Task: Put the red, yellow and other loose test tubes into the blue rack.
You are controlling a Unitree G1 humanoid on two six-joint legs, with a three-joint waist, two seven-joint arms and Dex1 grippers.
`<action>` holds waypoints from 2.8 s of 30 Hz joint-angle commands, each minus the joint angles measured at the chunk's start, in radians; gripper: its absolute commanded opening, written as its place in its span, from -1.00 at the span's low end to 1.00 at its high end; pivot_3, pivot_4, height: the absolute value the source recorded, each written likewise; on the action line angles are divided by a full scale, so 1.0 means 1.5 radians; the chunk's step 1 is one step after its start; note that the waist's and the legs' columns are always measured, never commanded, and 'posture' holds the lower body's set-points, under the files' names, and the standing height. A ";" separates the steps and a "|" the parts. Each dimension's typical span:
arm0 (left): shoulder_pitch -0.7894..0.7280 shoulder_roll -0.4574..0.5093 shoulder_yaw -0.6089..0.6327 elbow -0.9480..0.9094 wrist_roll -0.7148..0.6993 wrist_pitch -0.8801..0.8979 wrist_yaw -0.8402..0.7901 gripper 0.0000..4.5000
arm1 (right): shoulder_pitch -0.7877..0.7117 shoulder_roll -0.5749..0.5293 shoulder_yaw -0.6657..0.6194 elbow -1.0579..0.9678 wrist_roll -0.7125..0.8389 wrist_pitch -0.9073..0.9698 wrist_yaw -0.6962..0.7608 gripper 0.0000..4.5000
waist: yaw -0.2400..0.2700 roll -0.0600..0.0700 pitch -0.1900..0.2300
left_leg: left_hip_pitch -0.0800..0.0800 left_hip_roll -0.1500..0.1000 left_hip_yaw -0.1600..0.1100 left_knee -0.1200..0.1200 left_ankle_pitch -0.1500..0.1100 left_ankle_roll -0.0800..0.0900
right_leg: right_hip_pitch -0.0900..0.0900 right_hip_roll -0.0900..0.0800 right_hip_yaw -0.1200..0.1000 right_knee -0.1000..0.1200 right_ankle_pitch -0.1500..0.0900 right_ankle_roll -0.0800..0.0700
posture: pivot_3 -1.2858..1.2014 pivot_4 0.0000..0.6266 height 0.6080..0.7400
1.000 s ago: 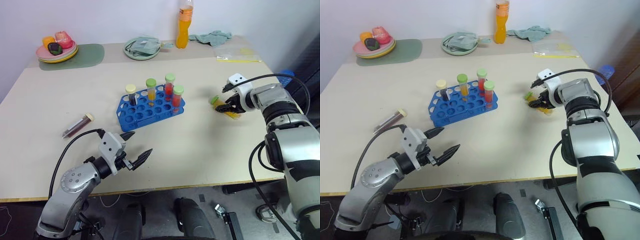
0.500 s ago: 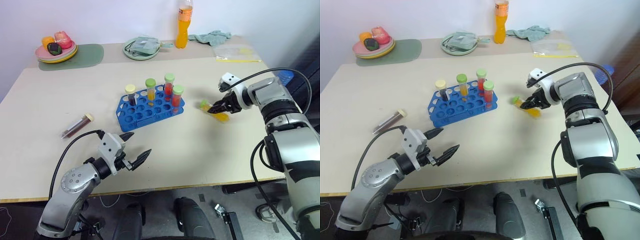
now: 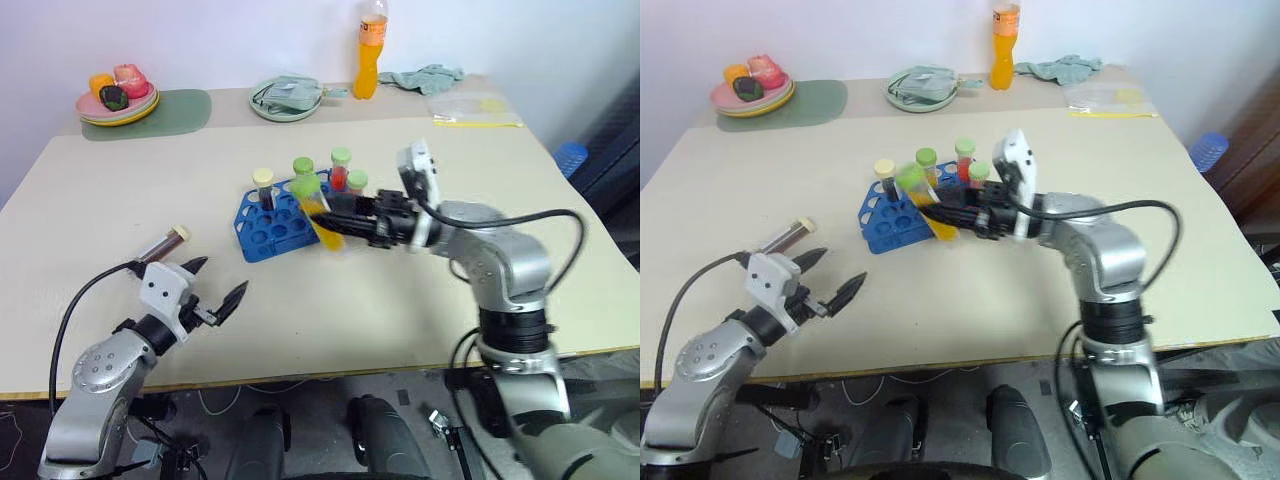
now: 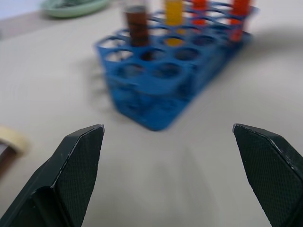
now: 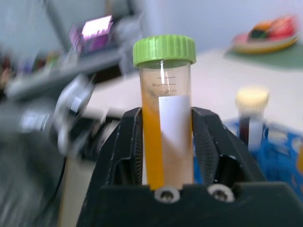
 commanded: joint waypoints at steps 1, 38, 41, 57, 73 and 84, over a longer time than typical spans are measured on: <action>-0.015 -0.010 0.010 -0.011 0.013 -0.022 0.023 1.00 | -0.033 0.094 -0.006 0.071 -0.035 -0.144 -0.149 -0.28 | -0.001 0.000 0.000 | 0.000 0.000 0.000 0.000 0.000 0.000 | 0.000 0.000 0.000 0.000 0.000 0.000 | 0.03 -0.52 1.00; -0.034 -0.027 -0.010 -0.116 -0.002 0.071 0.070 1.00 | -0.002 0.115 0.054 0.502 -0.190 -0.743 -0.295 -0.28 | -0.002 0.000 0.000 | 0.000 0.000 0.000 -0.001 0.000 0.000 | -0.001 0.000 0.000 0.000 0.000 0.000 | 0.03 -0.52 1.00; -0.029 -0.027 -0.011 -0.109 -0.002 0.063 0.065 1.00 | -0.007 0.120 0.051 0.515 -0.190 -0.757 -0.303 -0.28 | -0.002 0.000 0.000 | 0.000 0.000 0.000 -0.001 0.000 0.000 | -0.001 0.000 0.000 0.000 0.000 0.000 | 0.03 -0.52 1.00; -0.019 -0.031 -0.019 -0.083 0.001 0.034 0.043 1.00 | -0.034 0.141 0.037 0.602 -0.196 -0.875 -0.359 -0.28 | -0.002 0.000 0.000 | 0.000 0.000 0.000 -0.001 0.000 0.000 | -0.001 0.000 0.000 0.000 0.000 0.000 | 0.03 -0.52 1.00; -0.018 -0.034 -0.021 -0.100 0.000 0.045 0.047 1.00 | 0.029 0.135 0.056 0.619 -0.214 -0.953 -0.362 -0.28 | -0.001 0.000 0.000 | 0.000 0.000 0.000 -0.001 0.000 0.000 | -0.001 0.000 0.000 0.000 0.000 0.000 | 0.03 -0.52 1.00; -0.046 -0.033 0.006 -0.100 -0.035 0.111 0.069 1.00 | 0.042 0.139 0.066 0.604 -0.184 -0.937 -0.273 0.32 | -0.002 0.000 0.000 | 0.000 0.000 0.000 -0.001 0.000 0.000 | -0.001 0.000 0.000 0.000 0.000 0.000 | 0.03 -0.52 1.00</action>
